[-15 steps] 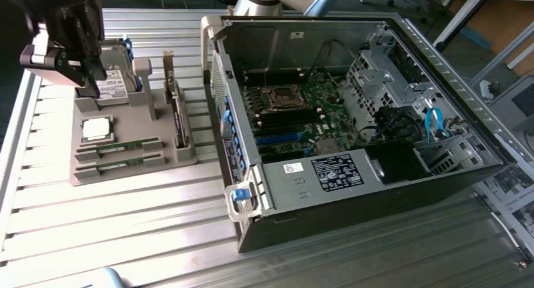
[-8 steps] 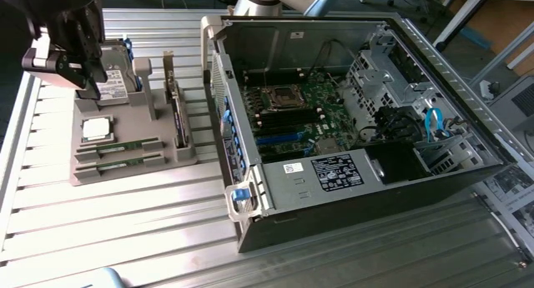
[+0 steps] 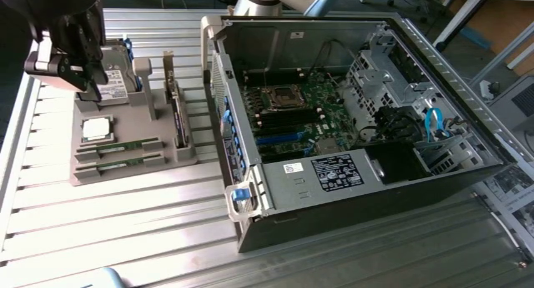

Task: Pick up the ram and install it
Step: 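Pick up the ram and move it above insertion slot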

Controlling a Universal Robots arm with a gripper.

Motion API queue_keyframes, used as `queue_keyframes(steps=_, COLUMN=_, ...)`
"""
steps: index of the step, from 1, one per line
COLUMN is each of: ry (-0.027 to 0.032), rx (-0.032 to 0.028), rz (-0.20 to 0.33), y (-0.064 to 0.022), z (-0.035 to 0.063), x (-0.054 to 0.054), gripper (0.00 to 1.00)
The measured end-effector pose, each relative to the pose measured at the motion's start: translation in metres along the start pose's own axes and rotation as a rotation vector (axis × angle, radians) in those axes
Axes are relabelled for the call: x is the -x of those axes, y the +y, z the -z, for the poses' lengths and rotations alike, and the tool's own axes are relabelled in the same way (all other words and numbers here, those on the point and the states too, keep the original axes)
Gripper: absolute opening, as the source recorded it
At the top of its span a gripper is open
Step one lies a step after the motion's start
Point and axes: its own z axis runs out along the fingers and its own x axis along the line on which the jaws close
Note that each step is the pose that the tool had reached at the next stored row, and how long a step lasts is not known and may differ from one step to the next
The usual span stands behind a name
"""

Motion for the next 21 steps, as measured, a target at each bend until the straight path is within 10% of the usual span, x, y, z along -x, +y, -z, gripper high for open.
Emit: queue_keyframes(steps=21, ry=0.0000, rx=0.0000, rz=0.000, y=-0.0002, z=-0.0088, x=-0.0002, gripper=0.36)
